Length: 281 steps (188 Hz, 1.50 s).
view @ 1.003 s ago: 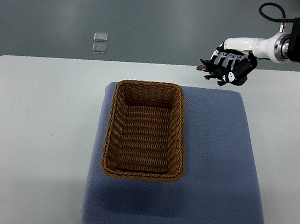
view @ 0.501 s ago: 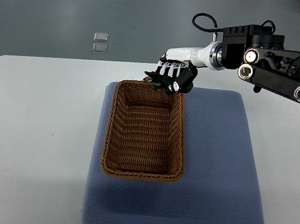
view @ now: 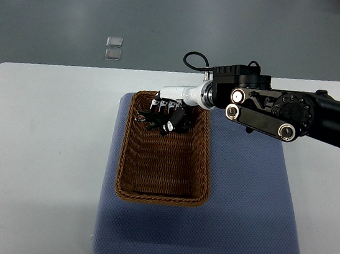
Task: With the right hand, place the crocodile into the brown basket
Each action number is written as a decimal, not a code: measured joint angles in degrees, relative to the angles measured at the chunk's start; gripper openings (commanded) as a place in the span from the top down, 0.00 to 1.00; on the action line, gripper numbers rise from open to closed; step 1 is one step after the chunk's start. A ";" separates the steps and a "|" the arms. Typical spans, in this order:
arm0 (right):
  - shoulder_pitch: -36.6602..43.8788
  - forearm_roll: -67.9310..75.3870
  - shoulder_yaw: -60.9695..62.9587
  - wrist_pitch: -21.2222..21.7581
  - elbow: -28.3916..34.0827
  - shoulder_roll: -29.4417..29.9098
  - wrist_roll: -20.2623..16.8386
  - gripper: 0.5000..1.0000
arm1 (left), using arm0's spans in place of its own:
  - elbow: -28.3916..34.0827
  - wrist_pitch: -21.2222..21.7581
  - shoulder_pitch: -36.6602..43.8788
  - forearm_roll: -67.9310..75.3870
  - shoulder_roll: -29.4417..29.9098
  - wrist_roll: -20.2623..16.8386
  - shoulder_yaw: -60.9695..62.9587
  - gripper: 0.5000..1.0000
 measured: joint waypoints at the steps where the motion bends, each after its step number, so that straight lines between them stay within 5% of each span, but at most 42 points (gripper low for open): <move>1: -0.04 0.00 0.00 0.00 -0.03 0.03 0.00 1.00 | 0.00 0.00 0.00 0.00 0.00 0.00 -0.01 0.00; 30: -1.41 -0.08 0.00 0.00 -0.55 0.60 0.00 1.00 | 0.00 0.03 0.00 -0.05 0.00 0.00 -0.06 0.00; 67: -3.33 -0.54 -0.06 0.01 -1.05 0.70 0.09 0.80 | 0.04 0.04 0.00 -0.05 0.00 0.00 -0.01 0.00; 78: -3.81 -0.64 -0.13 0.03 -1.12 0.69 0.10 0.69 | 0.07 0.04 0.00 -0.05 0.00 0.00 0.01 0.00; 94: -4.27 -0.70 -0.15 0.03 -1.22 0.58 0.14 0.32 | 0.09 0.04 0.01 -0.05 0.00 0.00 0.02 0.00; 106: -4.43 -0.69 -0.07 0.03 -1.52 0.44 0.21 0.19 | 0.09 0.05 0.01 -0.05 0.00 0.00 0.02 0.00; 172: -3.89 0.81 2.74 0.47 -1.94 -2.66 0.87 0.15 | 0.30 0.05 0.01 -0.04 0.00 0.00 0.06 0.00; 231: -7.00 12.20 24.41 -1.47 -1.23 -10.40 1.25 0.15 | 0.25 0.05 0.09 -0.03 0.00 0.00 0.11 0.00; 281: -23.00 22.87 56.19 -8.10 -2.22 -8.85 10.36 0.15 | 0.01 0.05 0.09 -0.03 0.00 0.00 0.20 0.00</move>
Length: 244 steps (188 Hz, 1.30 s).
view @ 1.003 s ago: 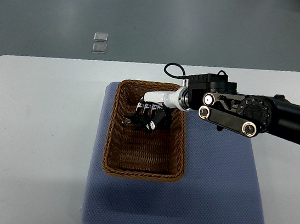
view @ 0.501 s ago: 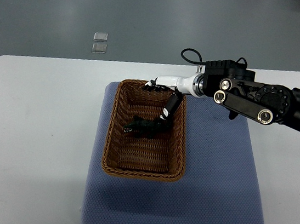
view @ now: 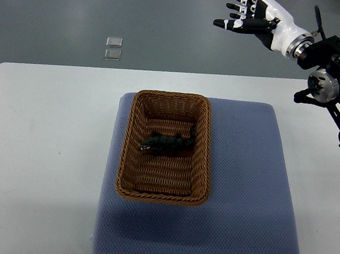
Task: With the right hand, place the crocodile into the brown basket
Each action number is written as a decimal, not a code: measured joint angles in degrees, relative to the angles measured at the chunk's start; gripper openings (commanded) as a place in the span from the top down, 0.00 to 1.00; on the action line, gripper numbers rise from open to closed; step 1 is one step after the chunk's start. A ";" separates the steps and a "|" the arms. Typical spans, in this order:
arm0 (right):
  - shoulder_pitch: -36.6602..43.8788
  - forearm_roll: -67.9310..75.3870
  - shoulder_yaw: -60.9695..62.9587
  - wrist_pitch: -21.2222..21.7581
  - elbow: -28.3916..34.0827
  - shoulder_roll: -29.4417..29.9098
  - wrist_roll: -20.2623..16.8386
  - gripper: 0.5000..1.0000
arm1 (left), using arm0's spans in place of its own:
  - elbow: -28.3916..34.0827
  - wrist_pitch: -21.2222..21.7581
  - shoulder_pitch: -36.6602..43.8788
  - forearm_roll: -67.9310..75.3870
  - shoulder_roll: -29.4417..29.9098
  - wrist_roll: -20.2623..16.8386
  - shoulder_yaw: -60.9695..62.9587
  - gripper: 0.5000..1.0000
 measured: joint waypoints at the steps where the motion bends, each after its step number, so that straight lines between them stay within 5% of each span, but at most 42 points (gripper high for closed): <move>1: -0.24 0.34 0.43 -0.01 -0.03 0.11 0.11 0.15 | 0.00 0.00 0.00 0.00 0.00 0.00 0.00 0.00; 92: -11.89 28.51 14.02 -0.26 -7.71 8.20 6.21 0.14 | 0.02 0.00 -0.01 0.00 0.00 0.00 0.08 0.00; 177: -19.32 35.31 22.13 11.42 -7.74 9.61 7.57 0.14 | 0.08 0.00 0.00 -0.01 0.00 0.00 -0.01 0.00; 244: -19.62 34.52 21.43 11.96 -7.83 9.46 7.55 0.14 | 0.08 0.00 0.00 -0.01 0.00 0.02 0.07 0.00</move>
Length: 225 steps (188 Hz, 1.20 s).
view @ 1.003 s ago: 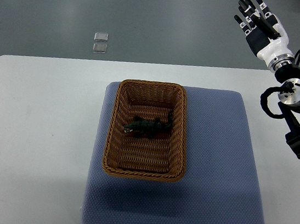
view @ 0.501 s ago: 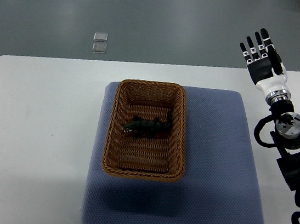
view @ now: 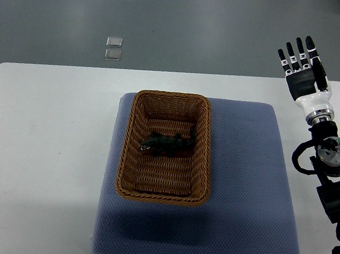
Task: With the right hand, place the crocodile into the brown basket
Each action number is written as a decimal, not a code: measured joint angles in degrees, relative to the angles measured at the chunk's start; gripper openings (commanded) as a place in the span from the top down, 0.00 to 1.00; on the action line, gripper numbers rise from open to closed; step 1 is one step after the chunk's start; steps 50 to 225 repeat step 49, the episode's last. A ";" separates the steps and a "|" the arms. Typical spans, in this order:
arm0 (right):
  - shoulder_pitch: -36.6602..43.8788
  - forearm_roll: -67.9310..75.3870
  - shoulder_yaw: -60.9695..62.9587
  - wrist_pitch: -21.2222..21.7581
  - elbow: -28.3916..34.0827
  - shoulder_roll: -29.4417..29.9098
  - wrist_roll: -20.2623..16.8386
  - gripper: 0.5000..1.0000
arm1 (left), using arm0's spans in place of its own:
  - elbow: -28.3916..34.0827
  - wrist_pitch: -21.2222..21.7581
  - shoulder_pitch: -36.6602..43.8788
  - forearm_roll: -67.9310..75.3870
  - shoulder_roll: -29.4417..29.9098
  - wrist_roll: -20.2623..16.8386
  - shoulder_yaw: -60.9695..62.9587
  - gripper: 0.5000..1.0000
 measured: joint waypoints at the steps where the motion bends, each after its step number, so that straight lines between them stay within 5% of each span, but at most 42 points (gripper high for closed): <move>1: 0.00 -0.02 -0.02 0.00 0.00 -0.01 -0.01 0.14 | 0.00 0.00 0.00 0.00 0.00 0.00 0.00 0.00; 225: 0.81 -2.20 -1.43 -0.24 -0.13 -0.82 -0.16 0.14 | -0.09 0.00 0.00 0.00 0.00 0.00 0.02 0.00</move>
